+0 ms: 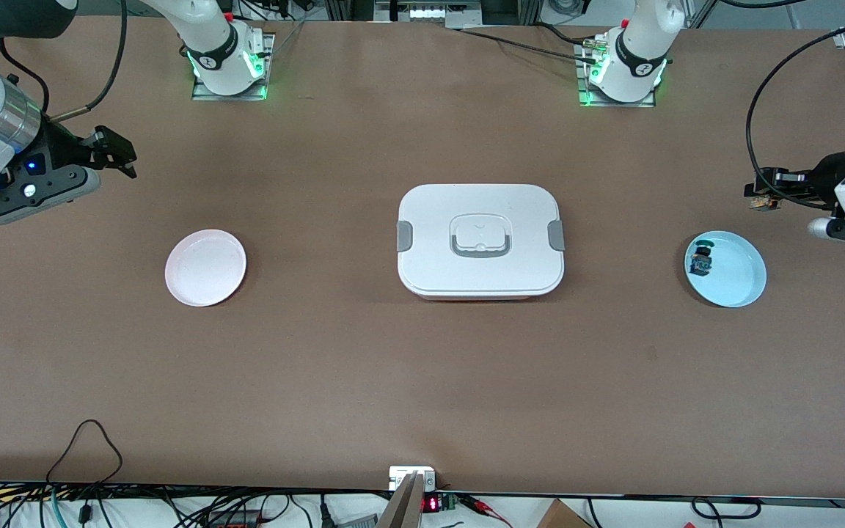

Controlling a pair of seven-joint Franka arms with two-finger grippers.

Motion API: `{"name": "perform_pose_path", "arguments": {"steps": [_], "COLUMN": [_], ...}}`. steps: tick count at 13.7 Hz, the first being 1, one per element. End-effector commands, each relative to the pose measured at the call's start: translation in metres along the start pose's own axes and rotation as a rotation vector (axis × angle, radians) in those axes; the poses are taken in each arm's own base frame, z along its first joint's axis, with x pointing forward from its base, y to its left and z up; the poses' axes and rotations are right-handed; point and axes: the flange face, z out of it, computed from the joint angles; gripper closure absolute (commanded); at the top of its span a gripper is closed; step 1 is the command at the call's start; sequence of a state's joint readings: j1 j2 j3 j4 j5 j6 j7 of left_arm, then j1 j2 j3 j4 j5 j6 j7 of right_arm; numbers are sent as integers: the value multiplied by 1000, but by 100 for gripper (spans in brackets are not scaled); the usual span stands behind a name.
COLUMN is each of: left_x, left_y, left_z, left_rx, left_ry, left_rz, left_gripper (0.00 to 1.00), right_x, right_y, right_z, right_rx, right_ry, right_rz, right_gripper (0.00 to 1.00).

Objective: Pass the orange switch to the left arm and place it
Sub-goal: 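Carry the switch with the left gripper to the light blue plate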

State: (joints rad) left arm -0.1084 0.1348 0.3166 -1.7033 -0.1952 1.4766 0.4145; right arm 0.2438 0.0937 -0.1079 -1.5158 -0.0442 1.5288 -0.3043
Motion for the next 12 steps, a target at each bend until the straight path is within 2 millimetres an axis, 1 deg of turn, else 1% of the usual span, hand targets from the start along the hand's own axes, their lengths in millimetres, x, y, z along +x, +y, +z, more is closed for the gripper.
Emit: {"name": "perform_pose_path", "arguments": {"steps": [1,2,3,4,5,7,9,11,12], "left_x": [-3,-3,-3,-1,0,7,19,26,28], "left_y": [-6,-8,-13,-15,-19,-28,-38,-58,-70], "left_z": [-3,-3,-4,-6,-7,-4,2,13,24], "left_rx": [37,46,73,96,130,217,289,306,299], "left_ry": [11,4,1,9,7,-47,-89,-104,-117], "left_rz": [229,307,390,477,571,762,924,997,1037], "left_gripper": [100,100,100,100,100,100,100,100,100], "right_x": [3,-1,0,6,9,11,10,10,9], "right_y": [6,16,18,14,14,16,19,19,19], "right_z": [-8,-7,-7,-5,-5,-7,-6,-6,-6], "right_rx": [-8,6,31,62,64,56,42,38,42], "right_ry": [38,43,59,79,99,118,115,112,102], "right_rz": [22,41,40,32,33,36,39,37,35], "right_gripper": [0,0,0,0,0,0,0,0,0]}}
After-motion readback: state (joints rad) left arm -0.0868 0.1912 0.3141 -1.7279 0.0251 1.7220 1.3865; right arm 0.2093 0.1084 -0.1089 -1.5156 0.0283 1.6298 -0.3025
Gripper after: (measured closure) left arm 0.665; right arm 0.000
